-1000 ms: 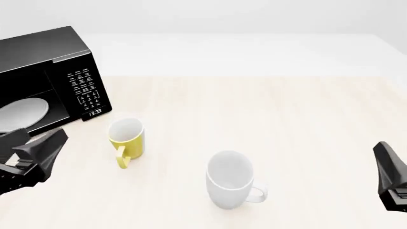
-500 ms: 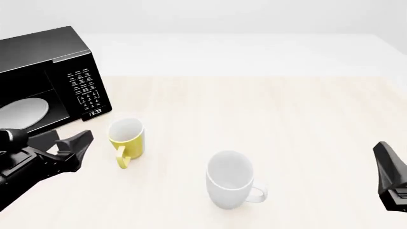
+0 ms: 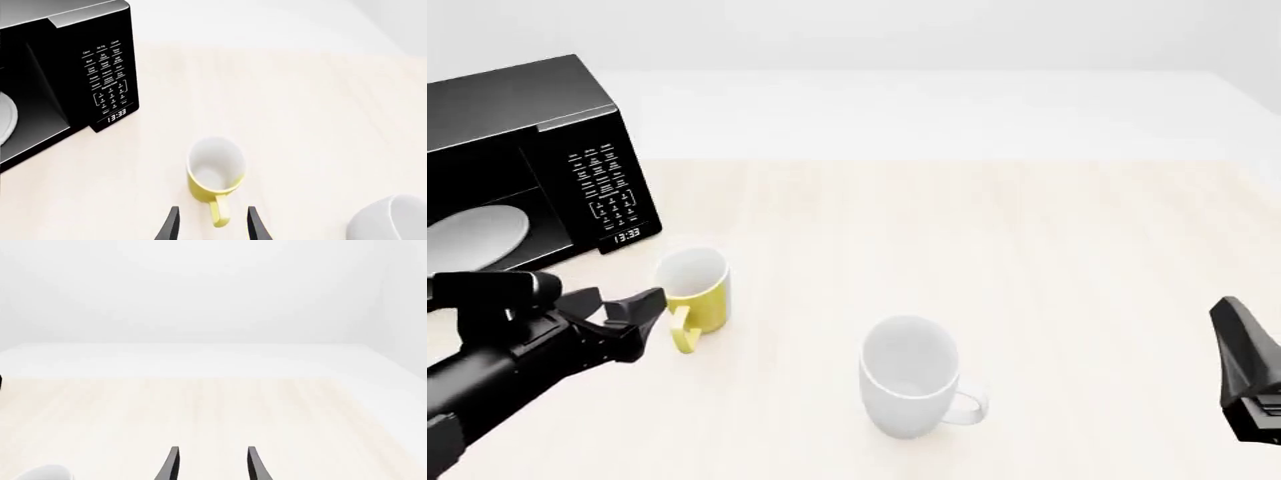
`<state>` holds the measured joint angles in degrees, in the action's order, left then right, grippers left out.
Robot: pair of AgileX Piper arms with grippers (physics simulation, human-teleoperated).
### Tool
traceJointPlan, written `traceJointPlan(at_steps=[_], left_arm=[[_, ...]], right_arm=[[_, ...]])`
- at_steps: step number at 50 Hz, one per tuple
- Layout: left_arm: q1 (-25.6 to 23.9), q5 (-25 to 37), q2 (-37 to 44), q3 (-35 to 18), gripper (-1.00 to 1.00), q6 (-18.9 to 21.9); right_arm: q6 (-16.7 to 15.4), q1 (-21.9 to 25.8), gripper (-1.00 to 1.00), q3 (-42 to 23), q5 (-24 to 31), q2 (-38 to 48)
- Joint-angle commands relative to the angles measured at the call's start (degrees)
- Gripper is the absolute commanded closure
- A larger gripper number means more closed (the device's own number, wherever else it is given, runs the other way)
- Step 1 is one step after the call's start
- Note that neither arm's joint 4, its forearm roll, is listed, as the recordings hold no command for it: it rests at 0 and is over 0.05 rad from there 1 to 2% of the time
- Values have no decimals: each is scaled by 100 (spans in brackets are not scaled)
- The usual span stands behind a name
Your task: Put the yellow and white mug in the microwave and close it.
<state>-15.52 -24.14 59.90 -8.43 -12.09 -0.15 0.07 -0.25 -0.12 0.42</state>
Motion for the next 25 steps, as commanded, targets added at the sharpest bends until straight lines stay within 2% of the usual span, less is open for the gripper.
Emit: traceJointPlan(at_steps=[1,25], left_arm=[[-88,-426,663,25,-100,-165],[-104,-1191,1858,-131,-100,-352]], right_arm=[[1,0,-100,0,0,-1],[0,0,-100,0,0,-1]])
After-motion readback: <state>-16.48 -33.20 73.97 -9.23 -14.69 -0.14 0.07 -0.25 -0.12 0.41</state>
